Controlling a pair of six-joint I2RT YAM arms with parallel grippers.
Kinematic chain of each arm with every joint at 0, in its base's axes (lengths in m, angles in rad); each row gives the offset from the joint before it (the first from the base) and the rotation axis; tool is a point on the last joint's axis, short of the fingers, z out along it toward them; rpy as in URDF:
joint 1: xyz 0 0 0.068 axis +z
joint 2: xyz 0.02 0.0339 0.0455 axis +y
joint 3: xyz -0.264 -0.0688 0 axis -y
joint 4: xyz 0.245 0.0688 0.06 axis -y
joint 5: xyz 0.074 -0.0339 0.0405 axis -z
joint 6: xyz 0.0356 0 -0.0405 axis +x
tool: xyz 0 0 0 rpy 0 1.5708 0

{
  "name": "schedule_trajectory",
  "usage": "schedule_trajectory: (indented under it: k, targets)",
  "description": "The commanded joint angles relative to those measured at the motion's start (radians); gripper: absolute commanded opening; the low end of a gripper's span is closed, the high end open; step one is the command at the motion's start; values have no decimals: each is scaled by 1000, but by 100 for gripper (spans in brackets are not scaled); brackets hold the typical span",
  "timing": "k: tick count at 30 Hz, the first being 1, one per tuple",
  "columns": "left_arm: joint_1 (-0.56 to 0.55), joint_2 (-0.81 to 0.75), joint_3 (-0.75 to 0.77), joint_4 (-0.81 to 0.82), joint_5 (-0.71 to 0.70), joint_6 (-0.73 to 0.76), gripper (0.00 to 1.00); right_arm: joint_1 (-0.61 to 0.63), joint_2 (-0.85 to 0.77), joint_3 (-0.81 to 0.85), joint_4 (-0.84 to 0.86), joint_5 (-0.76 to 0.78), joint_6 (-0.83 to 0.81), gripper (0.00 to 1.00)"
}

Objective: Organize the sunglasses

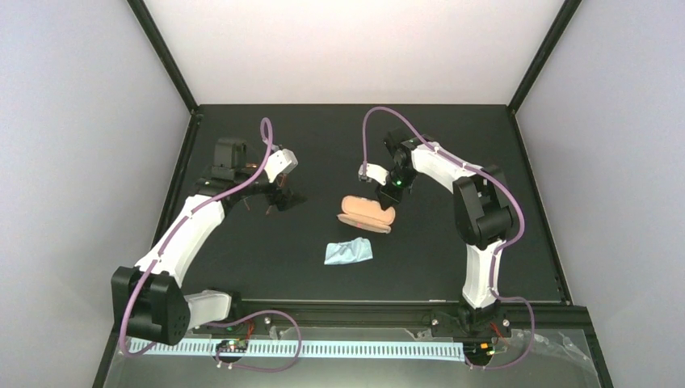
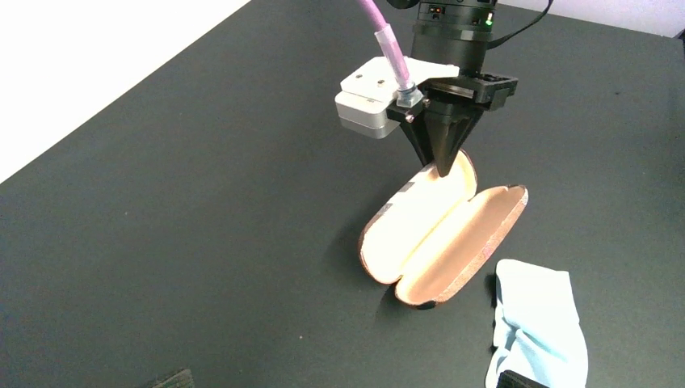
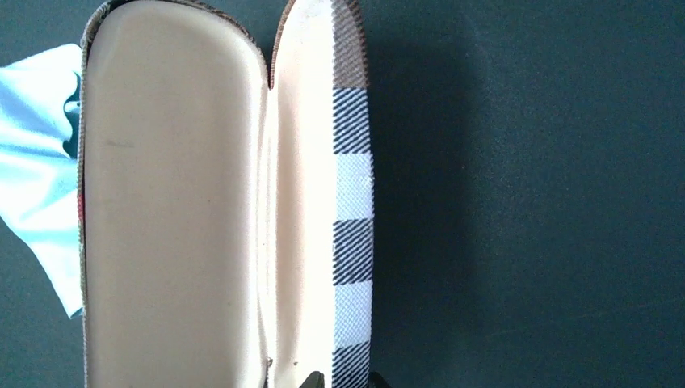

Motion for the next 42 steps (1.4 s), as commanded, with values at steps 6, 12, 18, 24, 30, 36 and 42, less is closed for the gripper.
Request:
schedule_trajectory:
  k: [6, 12, 18, 24, 30, 36, 42]
  targets:
    - [-5, -28, 3, 32, 29, 0, 99, -6, -55, 2, 17, 20, -56, 5]
    - [-6, -26, 2, 36, 31, 0, 99, -28, -72, 51, 45, 46, -68, 2]
    - [-8, -20, -5, 43, 35, 6, 99, -32, -59, 99, 143, 96, -80, 2]
    - [-37, -11, -25, 57, 25, 37, 99, -32, -45, 86, 308, 154, -107, 4]
    - [-81, 12, -33, 56, 16, 79, 99, -32, -20, 67, 393, 174, -155, 7]
    - [-118, 39, -34, 56, 17, 100, 99, -32, 4, 40, 408, 151, -175, 7]
    - [-166, 75, -33, 63, 16, 110, 99, -32, 0, 3, 423, 133, -176, 7]
